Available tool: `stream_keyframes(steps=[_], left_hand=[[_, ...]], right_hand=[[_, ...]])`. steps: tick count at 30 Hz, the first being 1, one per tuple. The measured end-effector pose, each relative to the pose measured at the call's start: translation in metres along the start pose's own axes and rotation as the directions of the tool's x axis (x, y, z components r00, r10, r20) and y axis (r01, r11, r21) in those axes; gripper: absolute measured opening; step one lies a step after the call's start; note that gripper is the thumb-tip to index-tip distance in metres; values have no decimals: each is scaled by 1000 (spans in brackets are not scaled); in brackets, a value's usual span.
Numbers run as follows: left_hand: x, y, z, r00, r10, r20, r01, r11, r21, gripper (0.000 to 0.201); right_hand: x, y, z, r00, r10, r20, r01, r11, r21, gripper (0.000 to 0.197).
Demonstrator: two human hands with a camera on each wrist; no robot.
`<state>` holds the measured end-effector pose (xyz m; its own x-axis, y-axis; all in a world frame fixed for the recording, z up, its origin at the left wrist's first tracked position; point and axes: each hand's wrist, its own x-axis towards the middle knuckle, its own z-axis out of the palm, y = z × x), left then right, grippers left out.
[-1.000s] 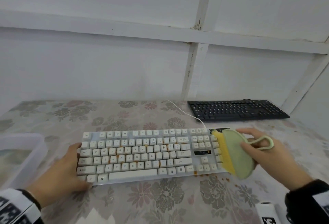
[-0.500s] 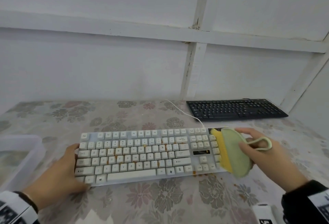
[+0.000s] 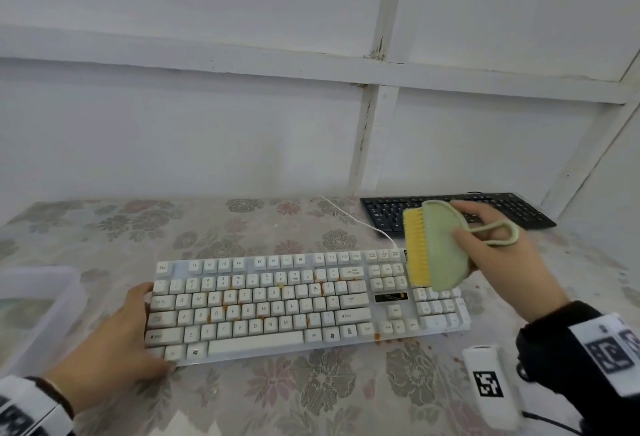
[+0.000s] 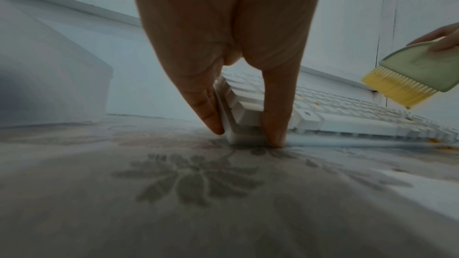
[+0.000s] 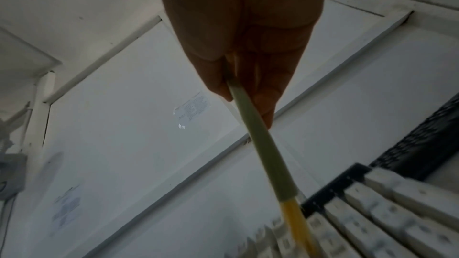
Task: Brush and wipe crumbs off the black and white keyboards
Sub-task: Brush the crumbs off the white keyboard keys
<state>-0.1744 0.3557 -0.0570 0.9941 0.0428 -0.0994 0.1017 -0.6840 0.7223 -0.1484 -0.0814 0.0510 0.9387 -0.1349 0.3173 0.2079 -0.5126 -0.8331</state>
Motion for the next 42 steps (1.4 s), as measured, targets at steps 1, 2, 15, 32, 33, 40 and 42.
stream_keyframes(steps=[1,2,15,32,33,40,42], left_hand=[[0,0,0,1000,-3,0,3,1000,-2,99],[0,1,-1,1000,-6,3,6,1000,-2,99],[-7,17,-4,999,-30,28,27,995,91,98],[-12,26,-6,999,-34,38,29,992,120,98],[-12,26,-5,999,-30,34,26,993,112,97],[-11,22,-5,998,-31,45,27,996,86,95],[-10,21,-4,998,-32,47,28,996,85,98]], right_hand=[[-3,3,3,1000,8,30,-7,999,-47,34],[-8,6,6,999,17,49,-12,995,-96,33],[-8,-1,-3,998,25,55,-18,993,-113,32],[-12,10,2,998,9,63,-3,996,-87,34],[-16,13,5,997,18,77,-11,995,-100,33],[-22,17,-10,975,95,200,-68,988,-142,34],[-13,9,-11,990,25,141,-11,995,-102,34]])
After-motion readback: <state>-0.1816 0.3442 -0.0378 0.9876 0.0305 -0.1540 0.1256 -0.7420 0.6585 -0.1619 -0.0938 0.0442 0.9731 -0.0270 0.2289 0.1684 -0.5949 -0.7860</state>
